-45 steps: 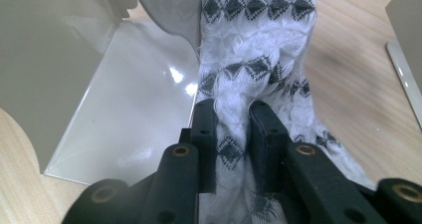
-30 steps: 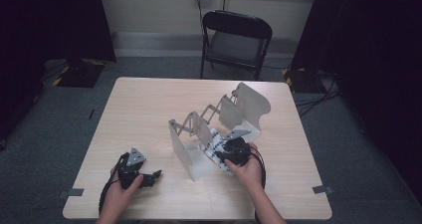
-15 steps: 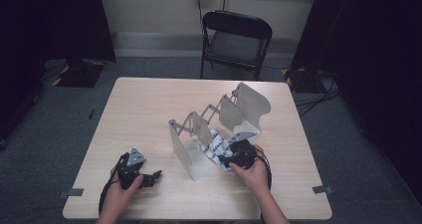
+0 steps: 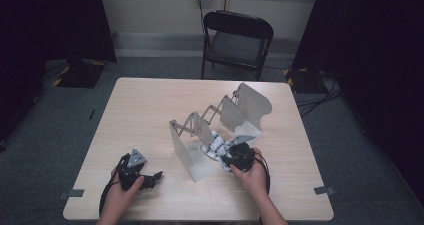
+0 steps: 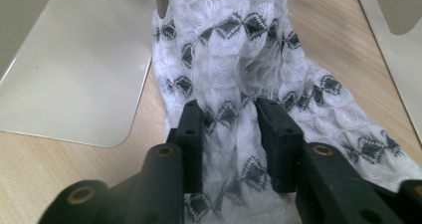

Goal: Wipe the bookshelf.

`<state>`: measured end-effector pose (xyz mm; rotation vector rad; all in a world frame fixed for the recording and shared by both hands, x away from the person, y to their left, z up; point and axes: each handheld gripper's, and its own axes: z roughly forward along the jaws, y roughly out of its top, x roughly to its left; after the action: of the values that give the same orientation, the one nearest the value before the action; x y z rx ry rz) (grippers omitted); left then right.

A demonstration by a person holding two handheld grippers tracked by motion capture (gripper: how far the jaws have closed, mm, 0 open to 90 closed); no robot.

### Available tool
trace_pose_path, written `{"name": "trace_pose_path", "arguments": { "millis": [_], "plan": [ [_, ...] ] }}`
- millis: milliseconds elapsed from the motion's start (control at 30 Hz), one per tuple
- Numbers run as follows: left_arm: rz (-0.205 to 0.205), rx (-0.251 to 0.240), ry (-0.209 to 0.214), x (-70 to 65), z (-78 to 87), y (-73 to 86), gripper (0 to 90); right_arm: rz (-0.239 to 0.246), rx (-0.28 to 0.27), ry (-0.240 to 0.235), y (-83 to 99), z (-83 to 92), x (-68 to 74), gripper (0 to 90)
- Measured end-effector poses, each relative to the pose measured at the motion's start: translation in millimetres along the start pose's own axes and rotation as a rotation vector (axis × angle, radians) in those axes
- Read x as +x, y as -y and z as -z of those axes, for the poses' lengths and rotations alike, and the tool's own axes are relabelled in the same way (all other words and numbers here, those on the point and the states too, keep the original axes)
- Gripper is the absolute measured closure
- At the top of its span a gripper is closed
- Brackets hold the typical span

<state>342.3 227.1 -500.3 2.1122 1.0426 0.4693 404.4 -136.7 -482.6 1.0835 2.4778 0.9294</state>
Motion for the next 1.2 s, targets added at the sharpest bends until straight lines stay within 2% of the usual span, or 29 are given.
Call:
{"name": "trace_pose_path", "arguments": {
  "millis": [100,333,533,567,600,633,667,700,767,900,1000,1100,1200],
  "plan": [
    [0.002,0.001,-0.001,-0.1,0.1,0.0,14.7,-0.020,0.018,0.018,-3.0,2.6,0.2,71.4],
    [0.001,0.001,0.000,-0.1,0.1,0.0,14.7,-0.062,-0.040,0.036,-13.8,20.2,-6.1,72.6],
    [0.002,0.003,0.000,0.0,0.2,-0.1,14.7,-0.084,-0.126,0.056,-29.8,48.3,-13.3,73.0],
    [0.002,0.003,0.000,0.0,0.2,-0.1,14.7,-0.087,-0.151,0.053,-33.5,54.2,-15.2,73.1],
    [0.001,0.003,0.000,0.1,0.2,-0.1,14.7,-0.087,-0.151,0.053,-33.5,54.2,-15.2,73.1],
    [0.002,0.003,0.000,0.0,0.2,-0.1,14.7,-0.104,-0.193,0.045,-40.4,63.1,-16.9,73.1],
    [0.002,0.003,0.000,0.0,0.2,-0.1,14.6,-0.104,-0.193,0.045,-40.4,63.1,-16.9,73.1],
    [0.002,0.003,0.000,0.1,0.2,-0.1,14.6,-0.102,-0.231,0.042,-50.2,71.5,-16.8,73.1],
    [0.001,0.003,0.000,0.1,0.2,-0.1,14.6,-0.096,-0.248,0.043,-58.5,75.1,-15.6,73.0],
    [0.001,0.003,0.000,0.1,0.2,-0.1,14.6,-0.066,-0.224,0.045,-71.6,66.7,-12.2,72.9],
    [0.001,0.003,0.000,0.1,0.2,-0.1,14.6,-0.059,-0.209,0.036,-72.1,58.4,-11.1,73.0],
    [0.001,0.004,0.000,0.1,0.2,-0.1,14.6,-0.063,-0.157,0.019,-62.1,36.5,-9.0,72.9],
    [0.001,0.004,0.000,0.1,0.2,-0.1,14.6,-0.071,-0.131,0.002,-52.6,24.9,-7.7,72.9]
  ]
}}
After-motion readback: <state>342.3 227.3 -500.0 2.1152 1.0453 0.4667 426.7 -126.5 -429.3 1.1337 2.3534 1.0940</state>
